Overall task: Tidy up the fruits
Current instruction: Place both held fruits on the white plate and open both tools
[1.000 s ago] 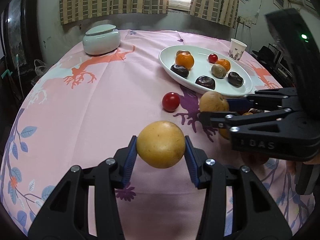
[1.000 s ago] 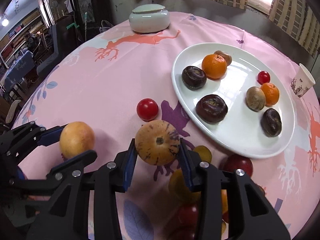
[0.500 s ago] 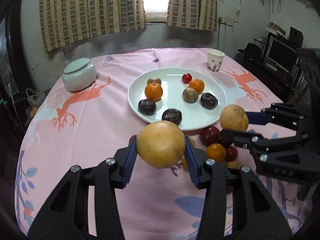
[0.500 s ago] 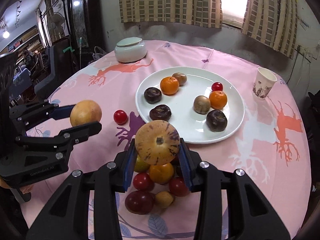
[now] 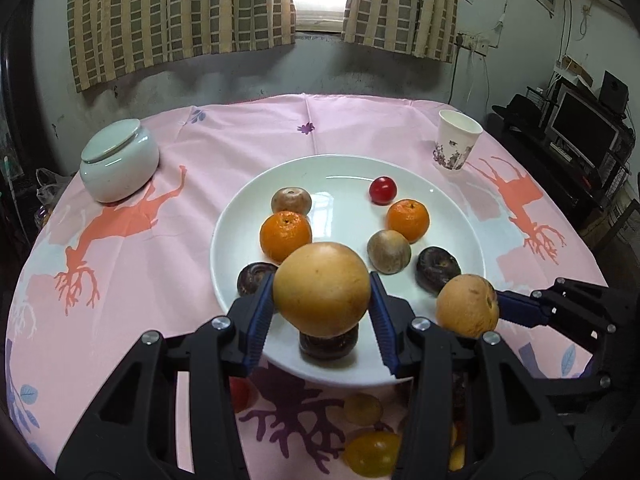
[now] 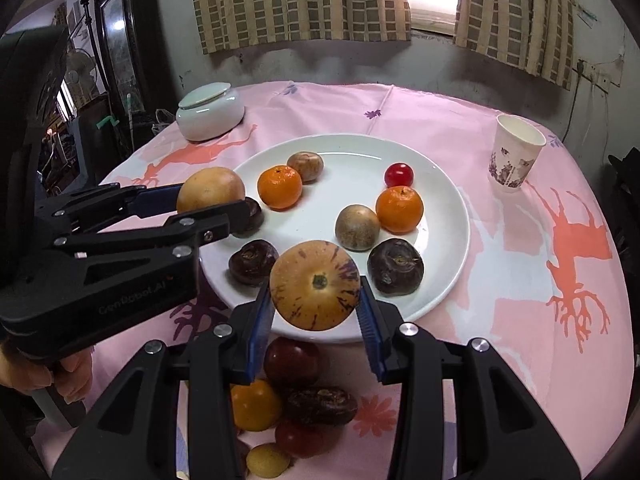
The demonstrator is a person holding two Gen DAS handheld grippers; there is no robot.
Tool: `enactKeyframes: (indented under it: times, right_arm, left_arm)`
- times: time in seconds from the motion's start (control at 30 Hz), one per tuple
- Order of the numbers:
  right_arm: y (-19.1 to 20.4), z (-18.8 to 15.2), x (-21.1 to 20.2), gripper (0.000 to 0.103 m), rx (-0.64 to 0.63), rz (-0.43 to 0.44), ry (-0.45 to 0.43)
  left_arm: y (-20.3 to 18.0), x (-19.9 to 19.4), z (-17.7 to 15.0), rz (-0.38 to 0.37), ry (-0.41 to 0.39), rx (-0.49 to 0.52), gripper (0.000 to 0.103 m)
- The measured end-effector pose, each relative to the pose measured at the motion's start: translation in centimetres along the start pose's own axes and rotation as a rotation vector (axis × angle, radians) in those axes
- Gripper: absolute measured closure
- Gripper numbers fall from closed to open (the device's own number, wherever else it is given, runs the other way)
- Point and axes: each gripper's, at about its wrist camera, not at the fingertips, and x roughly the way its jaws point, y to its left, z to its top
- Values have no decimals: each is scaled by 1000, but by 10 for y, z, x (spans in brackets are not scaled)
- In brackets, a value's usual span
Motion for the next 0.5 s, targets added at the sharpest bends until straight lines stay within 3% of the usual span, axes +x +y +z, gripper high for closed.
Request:
enactKeyframes:
  times: [0.23, 0.27, 0.37, 0.43, 0.5]
  right_arm:
    - [-11, 4, 29, 62, 23, -32, 16]
    - [-14, 4, 31, 61, 35, -33, 12]
    - [-20, 4, 29, 59, 60, -43, -8]
    - [-22, 4, 23, 50, 65, -41, -25]
    - [-22, 4, 16, 50, 64, -46, -40]
  left_arm:
    - [9, 37, 6, -24, 61, -75, 56]
    - [11, 38, 6, -36, 60, -89, 54]
    - [9, 34, 6, -57, 37, -82, 33]
    - [7, 27, 6, -46, 20, -72, 32]
    - [6, 19, 6, -49, 11, -68, 32]
